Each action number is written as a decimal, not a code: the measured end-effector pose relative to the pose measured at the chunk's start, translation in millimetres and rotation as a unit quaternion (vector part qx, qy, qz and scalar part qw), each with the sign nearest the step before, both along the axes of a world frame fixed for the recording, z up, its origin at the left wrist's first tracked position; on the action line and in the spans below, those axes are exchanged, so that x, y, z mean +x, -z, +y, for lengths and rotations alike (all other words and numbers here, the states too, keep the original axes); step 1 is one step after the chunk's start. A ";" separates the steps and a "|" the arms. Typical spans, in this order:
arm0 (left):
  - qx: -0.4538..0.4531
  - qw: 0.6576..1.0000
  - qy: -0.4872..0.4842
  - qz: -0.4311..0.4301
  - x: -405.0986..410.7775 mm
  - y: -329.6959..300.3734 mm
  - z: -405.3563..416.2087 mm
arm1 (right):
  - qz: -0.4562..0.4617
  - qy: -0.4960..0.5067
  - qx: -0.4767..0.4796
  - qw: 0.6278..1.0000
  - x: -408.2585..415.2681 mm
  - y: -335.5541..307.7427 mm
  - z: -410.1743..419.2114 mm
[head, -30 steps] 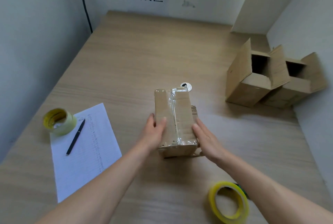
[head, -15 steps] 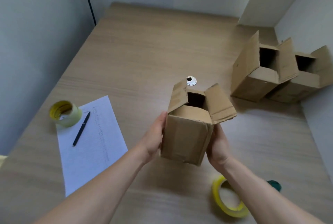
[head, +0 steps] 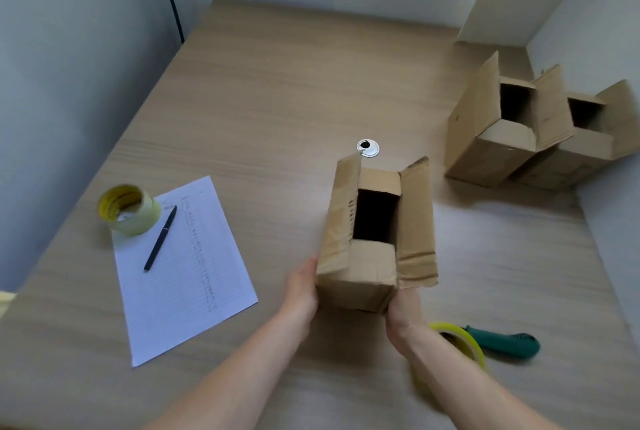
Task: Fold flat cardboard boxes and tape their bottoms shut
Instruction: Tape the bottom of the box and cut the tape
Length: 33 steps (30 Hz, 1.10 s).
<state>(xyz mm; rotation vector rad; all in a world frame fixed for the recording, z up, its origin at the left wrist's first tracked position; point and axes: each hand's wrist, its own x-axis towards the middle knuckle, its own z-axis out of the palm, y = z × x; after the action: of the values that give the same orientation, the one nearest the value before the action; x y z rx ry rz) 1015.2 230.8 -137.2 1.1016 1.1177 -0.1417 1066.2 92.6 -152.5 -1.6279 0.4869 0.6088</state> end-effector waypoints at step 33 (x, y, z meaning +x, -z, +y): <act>0.271 0.909 0.237 -0.210 324.0 -82.4 -3.3 | -0.421 -0.282 -0.460 0.729 303.7 -122.8 -23.8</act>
<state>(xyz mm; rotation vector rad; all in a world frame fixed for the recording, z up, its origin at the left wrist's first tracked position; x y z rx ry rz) 1339.1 227.4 -54.8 1.7970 0.4840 0.0349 1369.9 68.8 -29.7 -2.8084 -0.5318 -0.0807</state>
